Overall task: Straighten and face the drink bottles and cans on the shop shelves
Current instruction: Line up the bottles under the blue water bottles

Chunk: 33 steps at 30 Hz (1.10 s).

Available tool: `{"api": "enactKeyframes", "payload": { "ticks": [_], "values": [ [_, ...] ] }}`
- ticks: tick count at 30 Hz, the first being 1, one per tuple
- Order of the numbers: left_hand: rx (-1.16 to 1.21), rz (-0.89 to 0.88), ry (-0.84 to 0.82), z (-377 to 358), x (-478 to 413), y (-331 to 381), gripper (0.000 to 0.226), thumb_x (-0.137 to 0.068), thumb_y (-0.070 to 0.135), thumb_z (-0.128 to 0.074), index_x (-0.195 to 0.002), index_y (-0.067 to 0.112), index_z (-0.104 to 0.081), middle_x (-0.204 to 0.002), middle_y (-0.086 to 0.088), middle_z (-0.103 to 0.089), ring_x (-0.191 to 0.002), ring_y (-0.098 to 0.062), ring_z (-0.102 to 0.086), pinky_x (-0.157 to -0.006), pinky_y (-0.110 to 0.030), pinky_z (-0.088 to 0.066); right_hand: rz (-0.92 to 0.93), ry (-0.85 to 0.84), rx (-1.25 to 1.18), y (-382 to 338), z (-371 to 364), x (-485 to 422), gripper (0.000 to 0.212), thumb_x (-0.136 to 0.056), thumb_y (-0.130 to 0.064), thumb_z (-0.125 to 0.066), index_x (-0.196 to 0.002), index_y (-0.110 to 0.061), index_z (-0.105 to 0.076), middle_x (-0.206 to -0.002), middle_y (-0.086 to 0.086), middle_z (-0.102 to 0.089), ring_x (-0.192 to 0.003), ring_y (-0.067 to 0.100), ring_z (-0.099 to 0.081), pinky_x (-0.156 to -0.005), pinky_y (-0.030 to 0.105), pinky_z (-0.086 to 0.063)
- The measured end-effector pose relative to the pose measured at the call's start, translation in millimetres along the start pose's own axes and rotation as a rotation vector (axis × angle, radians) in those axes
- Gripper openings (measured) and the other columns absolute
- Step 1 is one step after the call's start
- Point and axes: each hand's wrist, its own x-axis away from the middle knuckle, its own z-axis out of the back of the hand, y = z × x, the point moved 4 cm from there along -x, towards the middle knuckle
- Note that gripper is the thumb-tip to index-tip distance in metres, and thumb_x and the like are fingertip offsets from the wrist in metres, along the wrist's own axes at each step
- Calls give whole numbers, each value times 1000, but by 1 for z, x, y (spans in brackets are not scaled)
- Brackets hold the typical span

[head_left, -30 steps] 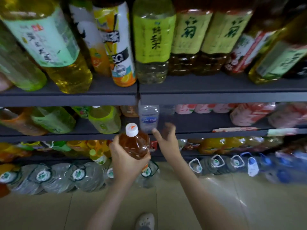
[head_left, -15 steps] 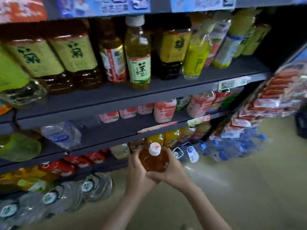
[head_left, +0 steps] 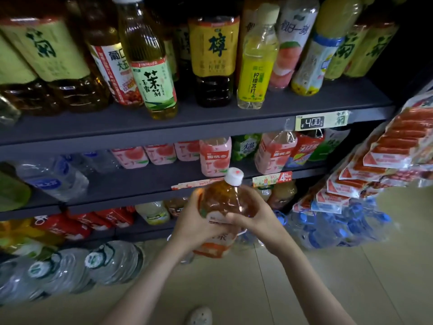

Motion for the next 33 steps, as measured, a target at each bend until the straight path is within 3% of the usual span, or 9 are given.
{"api": "enactKeyframes", "payload": {
  "ticks": [4,5,8,13,19,22,24,29,33],
  "values": [
    [148,75,316,30,-9,-42,91,-33,52,-92,-112,38,-47,-104,9,-66,-92,-6,-66,-80,-27,-53,38,144,-70,23,-16,-52,63,-81,-41,-70,-133,-25,-39,-118,-18,-56,-105,-9,-56,-87,14,-47],
    [164,56,364,38,-13,-50,90,-38,45,-93,-114,32,-46,-103,9,-65,-91,-4,-65,-78,-24,-52,67,276,27,31,-15,-69,66,-82,-35,-70,-136,-19,-36,-121,-12,-55,-109,-4,-54,-90,15,-46],
    [161,-32,488,58,-30,-68,81,-52,20,-92,-116,31,-43,-104,12,-62,-91,1,-60,-77,-19,-47,224,579,250,45,-23,-117,92,-72,-28,-81,-141,2,-27,-134,20,-46,-126,33,-43,-105,43,-38],
    [215,-198,572,76,-63,-92,73,-49,28,-93,-108,37,-50,-106,7,-66,-96,-8,-64,-84,-30,-51,372,713,385,43,-55,-174,121,-64,-44,-83,-145,7,-9,-140,28,-31,-130,41,-31,-104,44,-31],
    [325,-344,584,74,-83,-114,80,-40,40,-91,-112,24,-58,-106,0,-69,-96,-19,-68,-84,-47,-55,484,791,355,54,-58,-197,103,-66,-43,-79,-137,6,-22,-127,21,-39,-116,41,-42,-88,48,-43],
    [410,-410,640,72,-75,-119,72,-44,23,-93,-108,28,-58,-102,2,-70,-95,-19,-68,-83,-44,-56,521,775,317,57,-56,-195,93,-60,-38,-81,-128,0,-30,-121,14,-43,-115,35,-45,-84,45,-48],
    [416,-462,664,70,-66,-119,68,-43,28,-89,-103,34,-56,-103,4,-69,-96,-17,-68,-84,-46,-55,532,768,258,61,-58,-191,90,-59,-40,-82,-124,-3,-32,-119,11,-44,-113,31,-47,-83,46,-50],
    [397,-513,737,75,-48,-115,100,-38,42,-93,-125,21,-47,-113,2,-65,-102,-17,-65,-89,-49,-53,517,722,221,65,-80,-186,90,-58,-49,-82,-121,-9,-32,-118,6,-45,-113,27,-49,-82,42,-51],
    [365,-550,794,92,-41,-110,94,-37,43,-87,-120,23,-48,-108,5,-66,-98,-13,-66,-86,-45,-54,522,696,317,50,-103,-193,94,-56,-52,-82,-123,-9,-30,-119,7,-46,-115,28,-49,-81,41,-49]
  ]
}}
